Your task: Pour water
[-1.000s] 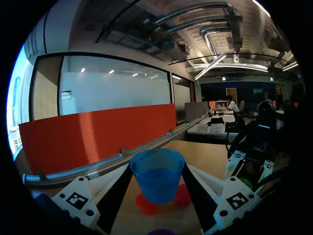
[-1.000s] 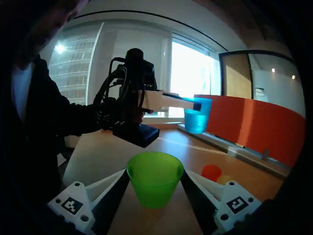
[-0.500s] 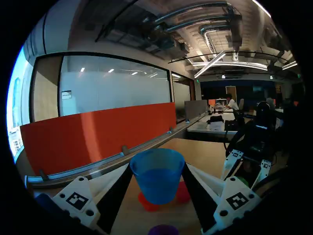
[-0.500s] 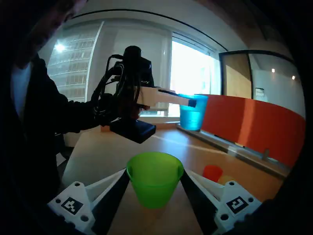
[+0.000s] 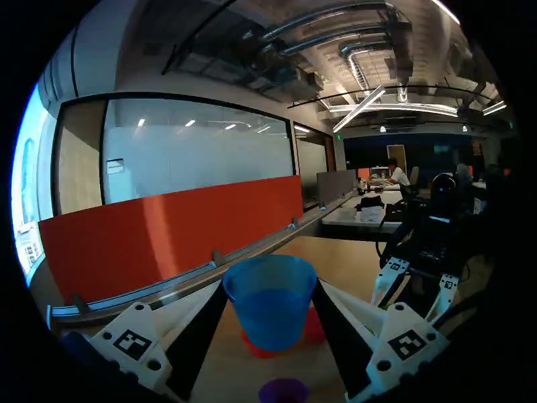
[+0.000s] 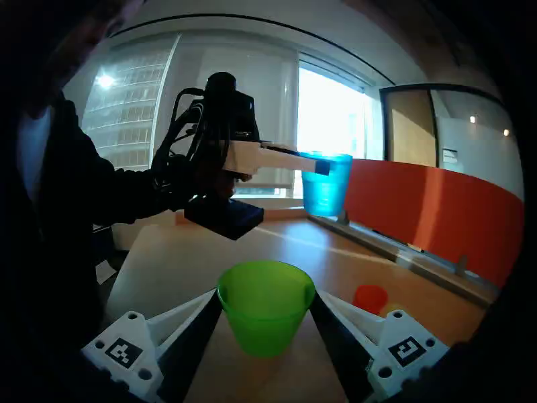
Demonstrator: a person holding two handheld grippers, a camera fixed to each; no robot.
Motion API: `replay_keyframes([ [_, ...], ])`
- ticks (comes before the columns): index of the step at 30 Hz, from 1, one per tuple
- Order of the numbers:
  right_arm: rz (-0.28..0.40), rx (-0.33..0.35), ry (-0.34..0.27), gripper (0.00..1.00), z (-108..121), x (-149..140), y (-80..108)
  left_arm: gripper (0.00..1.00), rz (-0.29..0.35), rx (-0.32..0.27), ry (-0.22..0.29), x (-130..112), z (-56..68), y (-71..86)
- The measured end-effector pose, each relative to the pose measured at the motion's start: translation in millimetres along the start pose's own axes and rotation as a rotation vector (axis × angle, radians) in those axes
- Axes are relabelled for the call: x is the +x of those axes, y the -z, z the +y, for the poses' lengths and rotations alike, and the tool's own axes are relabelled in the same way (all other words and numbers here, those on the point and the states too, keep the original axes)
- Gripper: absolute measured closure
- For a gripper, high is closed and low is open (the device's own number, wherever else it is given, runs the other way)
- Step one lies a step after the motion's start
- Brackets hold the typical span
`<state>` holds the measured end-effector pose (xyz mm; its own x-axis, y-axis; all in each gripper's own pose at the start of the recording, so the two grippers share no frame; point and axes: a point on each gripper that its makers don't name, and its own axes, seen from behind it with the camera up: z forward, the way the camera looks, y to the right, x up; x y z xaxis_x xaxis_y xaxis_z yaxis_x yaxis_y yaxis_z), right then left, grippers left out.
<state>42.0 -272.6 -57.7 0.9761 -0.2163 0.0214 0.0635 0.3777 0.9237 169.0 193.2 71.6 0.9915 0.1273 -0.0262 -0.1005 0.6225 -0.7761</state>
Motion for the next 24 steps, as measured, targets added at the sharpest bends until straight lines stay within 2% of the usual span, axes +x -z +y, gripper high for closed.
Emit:
replay_keyframes([
  [17, -0.026, 0.041, 0.006, 0.08, -7, -6, -14.3, 0.14, 0.009, 0.016, -0.029, 7, 4.2, 25.2],
  [24, -0.031, 0.053, 0.003, 0.08, -5, -8, -22.1, 0.14, 0.015, 0.016, -0.067, 12, 9.6, 32.5],
])
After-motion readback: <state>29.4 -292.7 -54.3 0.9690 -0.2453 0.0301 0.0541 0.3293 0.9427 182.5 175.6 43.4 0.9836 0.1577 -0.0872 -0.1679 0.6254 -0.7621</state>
